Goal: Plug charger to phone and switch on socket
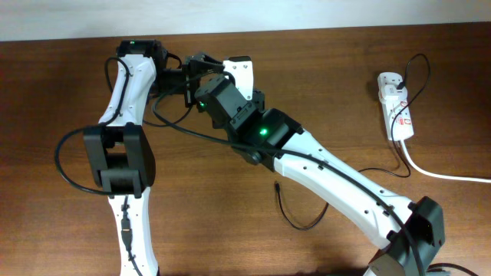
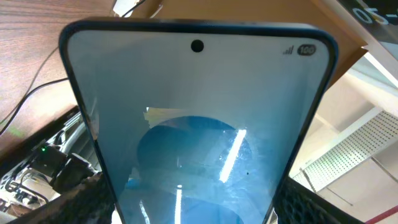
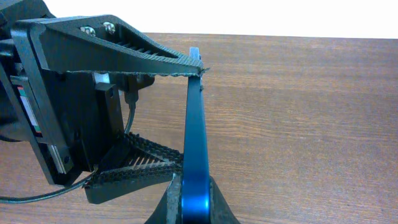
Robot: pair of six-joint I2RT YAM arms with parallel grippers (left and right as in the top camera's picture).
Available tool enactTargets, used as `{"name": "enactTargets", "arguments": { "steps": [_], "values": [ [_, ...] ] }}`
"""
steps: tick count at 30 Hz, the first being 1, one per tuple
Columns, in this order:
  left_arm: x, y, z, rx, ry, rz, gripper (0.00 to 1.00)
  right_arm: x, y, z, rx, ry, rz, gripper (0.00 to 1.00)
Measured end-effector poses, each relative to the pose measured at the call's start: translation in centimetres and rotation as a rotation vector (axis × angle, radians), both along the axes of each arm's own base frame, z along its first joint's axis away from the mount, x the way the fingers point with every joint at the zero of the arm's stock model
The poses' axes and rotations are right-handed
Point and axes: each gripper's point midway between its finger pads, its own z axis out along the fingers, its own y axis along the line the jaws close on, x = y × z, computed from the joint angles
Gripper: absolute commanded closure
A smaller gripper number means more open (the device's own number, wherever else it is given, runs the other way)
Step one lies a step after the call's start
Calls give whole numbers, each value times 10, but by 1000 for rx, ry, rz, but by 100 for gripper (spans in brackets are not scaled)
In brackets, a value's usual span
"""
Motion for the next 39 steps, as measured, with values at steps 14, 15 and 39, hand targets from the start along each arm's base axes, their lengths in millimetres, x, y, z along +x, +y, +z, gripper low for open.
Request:
{"name": "enactTargets", "arguments": {
  "steps": [14,15,39],
  "values": [
    [-1,-1,7,-15,0,2,5,2,-13,21,749,31,-598,96],
    [-1,-1,7,-13,25,3,9,2,-12,21,790,42,-622,96],
    [-2,-1,10,0,279,8,72,-6,-4,13,1188,183,-904,96]
  ]
}}
